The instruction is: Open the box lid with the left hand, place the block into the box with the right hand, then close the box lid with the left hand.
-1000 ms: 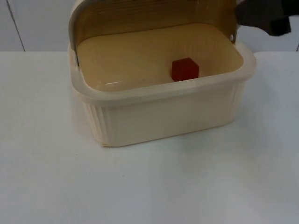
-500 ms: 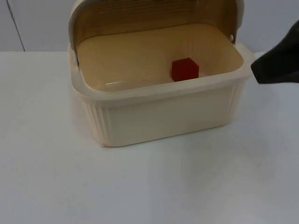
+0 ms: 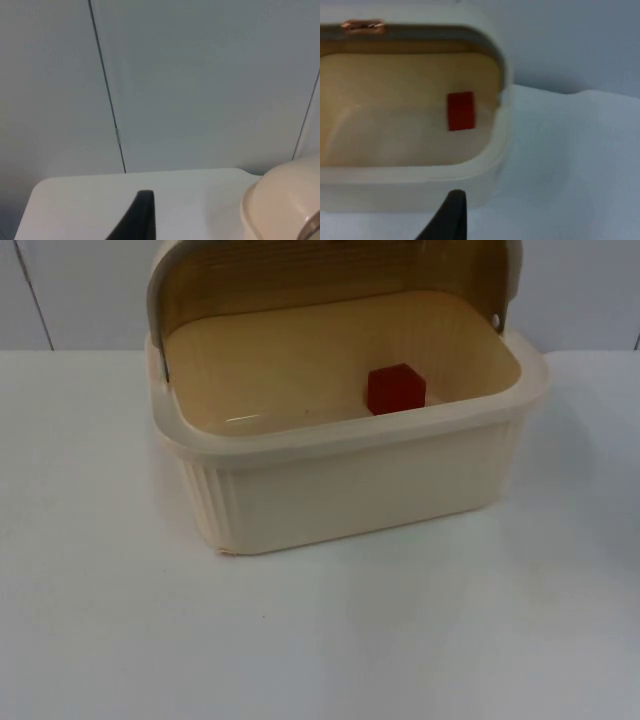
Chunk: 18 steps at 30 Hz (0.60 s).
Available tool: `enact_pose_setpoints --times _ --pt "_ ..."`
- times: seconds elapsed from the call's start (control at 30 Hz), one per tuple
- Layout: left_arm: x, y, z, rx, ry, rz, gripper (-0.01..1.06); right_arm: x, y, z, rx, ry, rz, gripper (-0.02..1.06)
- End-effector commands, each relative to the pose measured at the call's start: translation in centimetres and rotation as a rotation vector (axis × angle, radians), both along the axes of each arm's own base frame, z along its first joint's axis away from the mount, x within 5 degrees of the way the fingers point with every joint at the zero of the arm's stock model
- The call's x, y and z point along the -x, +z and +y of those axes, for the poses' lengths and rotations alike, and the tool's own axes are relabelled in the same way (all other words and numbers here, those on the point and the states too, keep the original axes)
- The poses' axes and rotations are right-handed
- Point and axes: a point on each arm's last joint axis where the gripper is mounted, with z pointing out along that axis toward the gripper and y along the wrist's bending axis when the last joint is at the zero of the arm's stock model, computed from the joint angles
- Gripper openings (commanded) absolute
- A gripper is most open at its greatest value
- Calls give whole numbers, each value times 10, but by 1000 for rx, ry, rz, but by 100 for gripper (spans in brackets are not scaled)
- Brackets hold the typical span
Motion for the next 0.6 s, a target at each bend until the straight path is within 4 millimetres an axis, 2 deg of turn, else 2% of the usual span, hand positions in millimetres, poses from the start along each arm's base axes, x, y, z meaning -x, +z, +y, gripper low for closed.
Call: enact_pose_setpoints --times 0.0,0.17,0.3,0.43,0.57 --pt "2 3 -2 19 -9 -12 101 10 11 -23 13 -91 -36 105" --pt "2 3 -2 30 -12 -11 101 39 29 -63 17 -305 -113 105" --pt "2 3 -2 30 -12 -11 101 53 34 -78 14 -410 -138 105" --pt "2 3 -2 30 -12 -11 101 53 33 -83 -6 -465 -134 105" --pt "2 3 -2 30 -12 -11 101 40 25 -85 5 -463 -84 105"
